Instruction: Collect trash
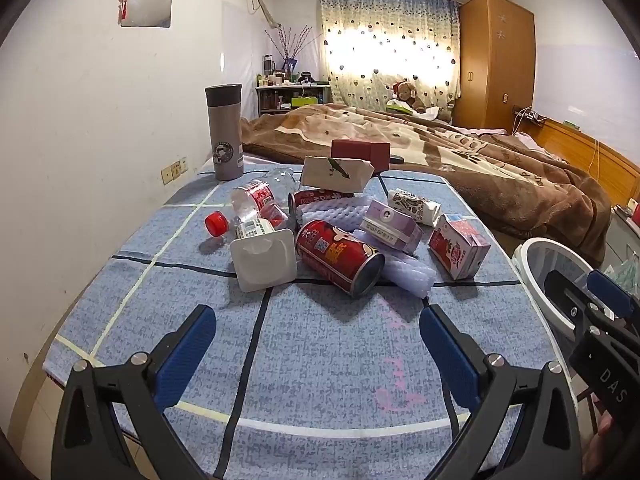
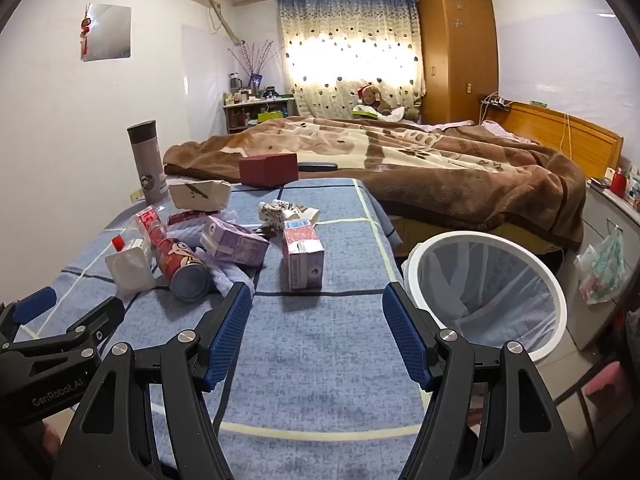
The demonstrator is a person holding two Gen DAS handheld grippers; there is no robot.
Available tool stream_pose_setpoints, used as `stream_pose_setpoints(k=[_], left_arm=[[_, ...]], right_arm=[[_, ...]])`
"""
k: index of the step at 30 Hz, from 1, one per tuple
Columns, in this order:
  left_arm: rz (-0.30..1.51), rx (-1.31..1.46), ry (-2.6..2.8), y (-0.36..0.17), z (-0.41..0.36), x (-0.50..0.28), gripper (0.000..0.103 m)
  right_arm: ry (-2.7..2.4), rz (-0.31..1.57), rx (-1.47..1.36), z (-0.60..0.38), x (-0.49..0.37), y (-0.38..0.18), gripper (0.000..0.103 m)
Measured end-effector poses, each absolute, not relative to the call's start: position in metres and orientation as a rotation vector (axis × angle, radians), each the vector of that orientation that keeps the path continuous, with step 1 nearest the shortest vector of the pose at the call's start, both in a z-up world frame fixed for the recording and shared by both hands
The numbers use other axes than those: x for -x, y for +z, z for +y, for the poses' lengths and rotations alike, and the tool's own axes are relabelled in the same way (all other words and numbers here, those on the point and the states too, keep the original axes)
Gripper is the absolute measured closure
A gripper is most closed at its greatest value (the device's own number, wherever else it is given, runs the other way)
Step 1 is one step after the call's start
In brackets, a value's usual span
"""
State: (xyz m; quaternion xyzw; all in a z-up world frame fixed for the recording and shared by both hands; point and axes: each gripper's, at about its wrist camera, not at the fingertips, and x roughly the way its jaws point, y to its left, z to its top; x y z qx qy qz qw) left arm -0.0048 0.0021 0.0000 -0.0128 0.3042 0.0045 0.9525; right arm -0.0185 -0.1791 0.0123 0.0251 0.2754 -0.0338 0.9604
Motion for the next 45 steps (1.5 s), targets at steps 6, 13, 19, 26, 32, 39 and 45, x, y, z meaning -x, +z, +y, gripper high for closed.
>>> stream_pose_setpoints(k=[6, 13, 19, 26, 32, 39, 45], left_arm=[[0.621, 0.025, 0.010, -0.0035, 0.0030, 0.0017, 0.000], [0.623, 0.024, 0.010, -0.0048, 0.0003, 0.0015, 0.000], [0.624, 0.025, 0.011, -0.0047, 0.0003, 0.0014, 0.000], [0.624, 0.025, 0.010, -0.0047, 0.0004, 0.0013, 0.000], [0.624, 0.024, 0.010, -0.0047, 0.0005, 0.0012, 0.000], [0.623, 0.025, 0.010, -0.0048, 0.0002, 0.0019, 0.000], [0.623, 0.023, 0.014, -0.0050, -0.0001, 0.0021, 0.000]], right_arm=[[-0.072, 0.557, -0.048, -0.1781, 0.0180, 0.0125, 0.033], [-0.074, 0.556, -0.048, -0.1782, 0.0177, 0.0128, 0.033], [-0.072, 0.555, -0.049, -0.1791, 0.0173, 0.0126, 0.033], [-0.073, 0.555, -0.049, -0.1789, 0.0182, 0.0127, 0.033], [-0.072, 0.554, -0.050, -0.1792, 0.0182, 0.0128, 0.033], [-0.073, 0.554, -0.049, -0.1791, 0.0182, 0.0130, 0.033], [-0.072, 0.553, -0.050, -0.1796, 0.0180, 0.0128, 0.033]])
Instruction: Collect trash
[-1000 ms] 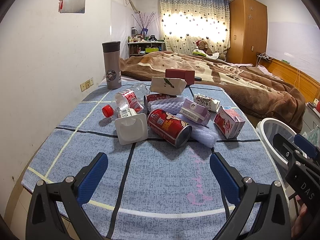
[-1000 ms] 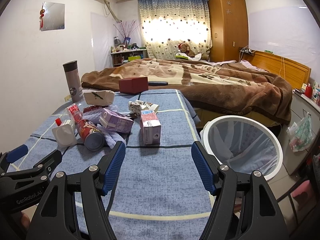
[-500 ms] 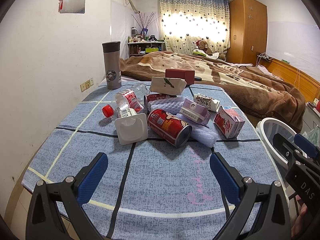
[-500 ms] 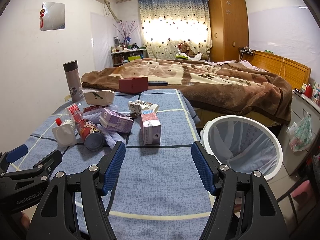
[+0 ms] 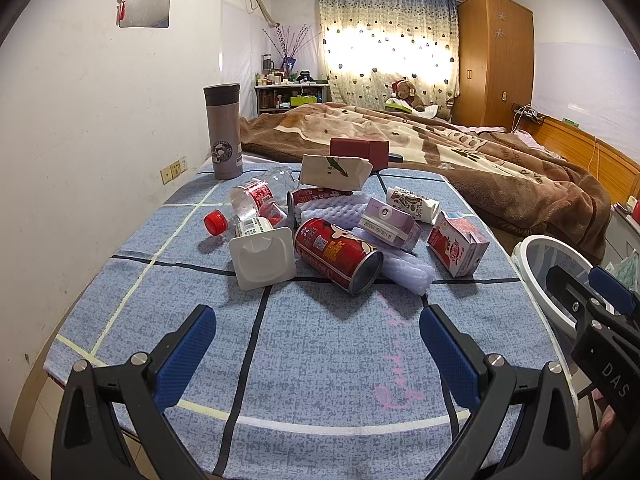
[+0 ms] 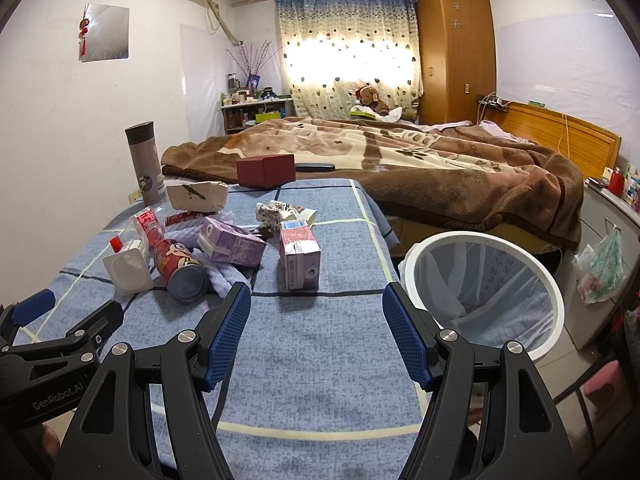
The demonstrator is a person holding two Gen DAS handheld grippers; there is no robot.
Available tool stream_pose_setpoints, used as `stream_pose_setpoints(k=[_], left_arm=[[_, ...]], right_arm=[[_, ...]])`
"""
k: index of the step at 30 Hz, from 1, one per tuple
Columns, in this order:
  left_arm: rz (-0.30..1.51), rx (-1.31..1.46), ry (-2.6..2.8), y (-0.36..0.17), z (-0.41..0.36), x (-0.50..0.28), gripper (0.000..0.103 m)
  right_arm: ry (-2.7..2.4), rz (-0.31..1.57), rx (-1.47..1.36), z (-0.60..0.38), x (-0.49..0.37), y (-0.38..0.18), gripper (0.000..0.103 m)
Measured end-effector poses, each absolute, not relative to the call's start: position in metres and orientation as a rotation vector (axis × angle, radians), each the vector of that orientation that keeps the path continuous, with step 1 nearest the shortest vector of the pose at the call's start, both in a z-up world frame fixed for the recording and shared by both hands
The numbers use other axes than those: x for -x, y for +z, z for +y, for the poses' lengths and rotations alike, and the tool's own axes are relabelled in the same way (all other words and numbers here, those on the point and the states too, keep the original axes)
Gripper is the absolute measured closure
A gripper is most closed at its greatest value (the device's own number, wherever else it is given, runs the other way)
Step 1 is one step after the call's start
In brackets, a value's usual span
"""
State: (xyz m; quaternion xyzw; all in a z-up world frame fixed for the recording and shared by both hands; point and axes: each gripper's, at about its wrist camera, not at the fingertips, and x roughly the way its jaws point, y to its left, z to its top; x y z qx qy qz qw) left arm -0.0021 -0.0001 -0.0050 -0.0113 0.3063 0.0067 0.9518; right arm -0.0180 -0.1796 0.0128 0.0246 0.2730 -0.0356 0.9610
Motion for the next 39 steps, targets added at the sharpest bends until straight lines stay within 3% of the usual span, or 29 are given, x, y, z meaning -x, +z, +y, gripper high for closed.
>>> stream_pose_setpoints(k=[26, 39], left_arm=[[0.636, 0.022, 0.011, -0.010, 0.001, -0.002, 0.000], [0.748, 0.130, -0.047, -0.033, 0.037, -0.040, 0.000]], right_arm=[[-0.060, 0.565, -0.053, -0.181, 0.015, 0.010, 0.033], [0.019, 0.593, -0.104, -0.191, -0.022, -0.010, 0.033]])
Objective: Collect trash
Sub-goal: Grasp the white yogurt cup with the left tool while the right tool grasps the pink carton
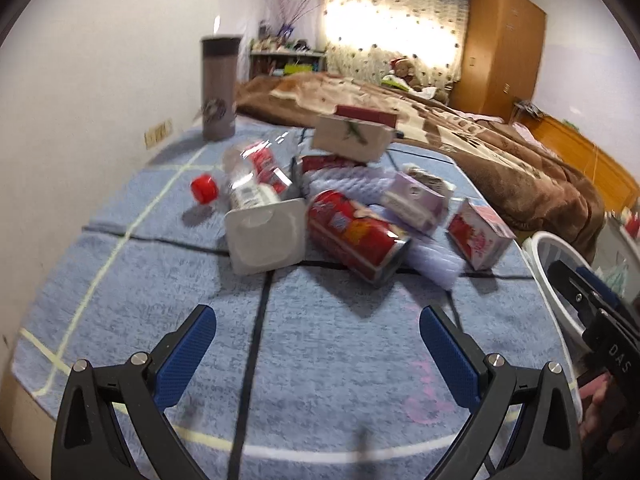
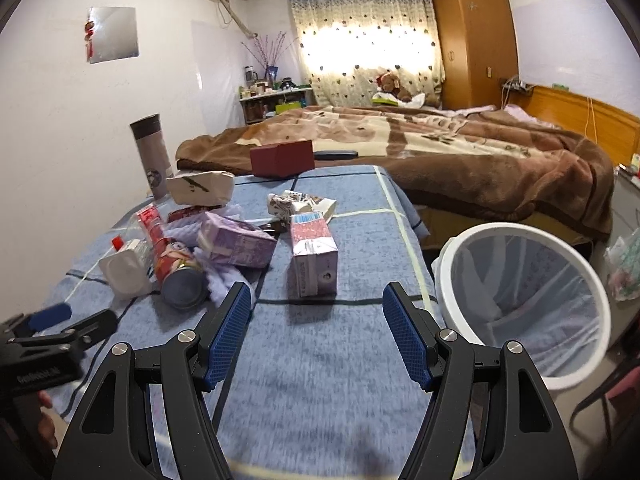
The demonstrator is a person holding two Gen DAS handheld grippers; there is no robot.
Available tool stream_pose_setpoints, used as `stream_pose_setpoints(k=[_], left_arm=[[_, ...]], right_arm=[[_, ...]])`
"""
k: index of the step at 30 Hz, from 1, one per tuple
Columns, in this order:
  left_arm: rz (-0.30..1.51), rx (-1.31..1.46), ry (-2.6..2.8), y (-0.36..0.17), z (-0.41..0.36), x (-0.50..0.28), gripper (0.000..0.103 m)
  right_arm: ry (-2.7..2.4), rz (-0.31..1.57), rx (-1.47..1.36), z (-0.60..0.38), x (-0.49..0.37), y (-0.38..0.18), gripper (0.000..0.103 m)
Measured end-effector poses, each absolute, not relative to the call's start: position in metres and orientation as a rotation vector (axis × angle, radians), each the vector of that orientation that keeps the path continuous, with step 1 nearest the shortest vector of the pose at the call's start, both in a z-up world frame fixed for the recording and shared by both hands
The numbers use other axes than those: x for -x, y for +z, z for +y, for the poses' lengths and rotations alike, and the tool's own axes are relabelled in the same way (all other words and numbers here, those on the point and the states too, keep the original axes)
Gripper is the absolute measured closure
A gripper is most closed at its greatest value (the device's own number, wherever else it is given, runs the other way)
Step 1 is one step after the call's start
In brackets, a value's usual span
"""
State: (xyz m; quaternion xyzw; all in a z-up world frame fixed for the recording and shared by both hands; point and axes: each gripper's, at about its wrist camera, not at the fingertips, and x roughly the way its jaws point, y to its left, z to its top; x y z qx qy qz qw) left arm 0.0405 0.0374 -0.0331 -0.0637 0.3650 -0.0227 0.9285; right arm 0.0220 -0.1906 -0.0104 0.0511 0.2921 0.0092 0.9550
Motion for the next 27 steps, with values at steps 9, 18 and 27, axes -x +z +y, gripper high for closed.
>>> stream_pose_setpoints(k=[9, 18, 27], left_arm=[[0.766, 0.111, 0.012, -0.037, 0.075, -0.067, 0.000], [0.781, 0.096, 0.003, -0.038, 0.094, -0.101, 0.002], [0.832, 0.129, -0.029, -0.051, 0.098, -0.125, 0.031]], right_arm=[[0.037, 0.664, -0.093, -0.183, -0.061, -0.014, 0.033], [0.026, 0.734, -0.071, -0.181, -0.091, -0.022, 0.033], [0.029, 0.771, -0.080, -0.185, -0.104, -0.026, 0.052]])
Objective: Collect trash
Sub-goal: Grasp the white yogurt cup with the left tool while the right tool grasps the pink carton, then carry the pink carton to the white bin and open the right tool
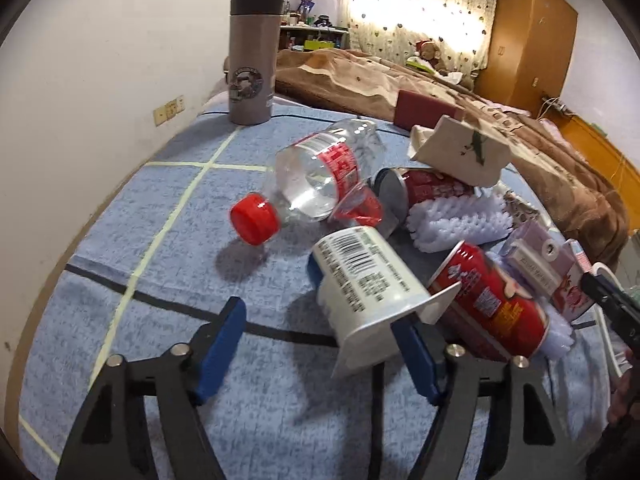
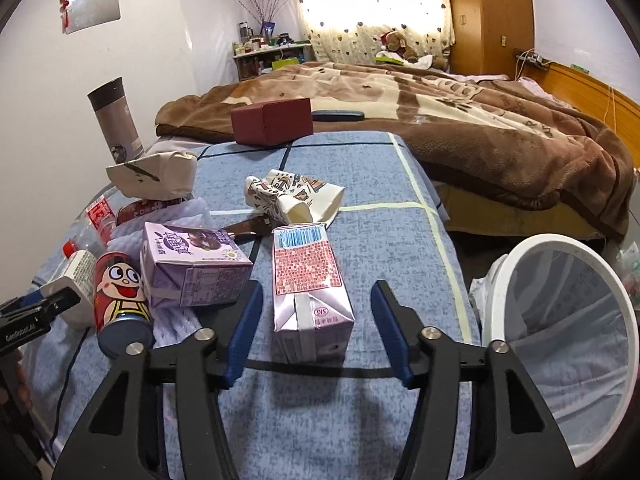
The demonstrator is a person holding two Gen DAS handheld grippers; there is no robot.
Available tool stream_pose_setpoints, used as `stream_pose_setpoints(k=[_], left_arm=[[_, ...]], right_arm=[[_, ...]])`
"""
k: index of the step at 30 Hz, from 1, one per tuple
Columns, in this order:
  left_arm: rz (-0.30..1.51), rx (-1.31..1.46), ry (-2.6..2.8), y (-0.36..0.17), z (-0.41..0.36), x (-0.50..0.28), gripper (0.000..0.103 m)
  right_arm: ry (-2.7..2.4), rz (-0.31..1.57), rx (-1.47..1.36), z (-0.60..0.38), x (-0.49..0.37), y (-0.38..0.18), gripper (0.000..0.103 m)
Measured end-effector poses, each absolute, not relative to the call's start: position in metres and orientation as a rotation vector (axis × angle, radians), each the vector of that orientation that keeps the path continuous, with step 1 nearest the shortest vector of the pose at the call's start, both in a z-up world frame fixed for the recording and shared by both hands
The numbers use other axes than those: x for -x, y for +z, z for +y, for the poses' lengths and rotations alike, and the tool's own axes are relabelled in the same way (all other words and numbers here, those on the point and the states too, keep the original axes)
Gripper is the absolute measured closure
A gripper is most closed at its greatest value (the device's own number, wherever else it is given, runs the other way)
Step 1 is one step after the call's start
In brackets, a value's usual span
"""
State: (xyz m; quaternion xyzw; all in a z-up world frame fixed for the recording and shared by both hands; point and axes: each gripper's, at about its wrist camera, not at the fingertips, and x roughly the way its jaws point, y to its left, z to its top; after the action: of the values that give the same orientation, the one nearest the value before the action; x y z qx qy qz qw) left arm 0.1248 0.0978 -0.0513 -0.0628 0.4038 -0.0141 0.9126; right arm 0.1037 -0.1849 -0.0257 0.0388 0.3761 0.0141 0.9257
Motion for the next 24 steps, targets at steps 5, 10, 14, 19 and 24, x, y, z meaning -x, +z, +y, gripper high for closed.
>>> stream_pose_setpoints(k=[5, 10, 14, 19, 24], left_arm=[[0.824, 0.144, -0.064, -0.048, 0.095, -0.132, 0.052], [0.824, 0.141, -0.087, -0.048, 0.089, -0.138, 0.073], [0.815, 0.128, -0.087, -0.048, 0.086, -0.139, 0.083], [0.775, 0.124, -0.088, -0.039, 0.084, -0.132, 0.087], [0.751, 0.123, -0.088, -0.034, 0.081, -0.126, 0.087]], right_arm=[[0.054, 0.779, -0.064, -0.181, -0.107, -0.027, 0.064], [0.058, 0.781, -0.063, -0.180, -0.108, -0.028, 0.064], [0.061, 0.780, -0.079, -0.182, -0.107, -0.027, 0.064], [0.061, 0.762, -0.102, -0.185, -0.106, -0.024, 0.064], [0.071, 0.748, -0.110, -0.184, -0.104, -0.022, 0.064]])
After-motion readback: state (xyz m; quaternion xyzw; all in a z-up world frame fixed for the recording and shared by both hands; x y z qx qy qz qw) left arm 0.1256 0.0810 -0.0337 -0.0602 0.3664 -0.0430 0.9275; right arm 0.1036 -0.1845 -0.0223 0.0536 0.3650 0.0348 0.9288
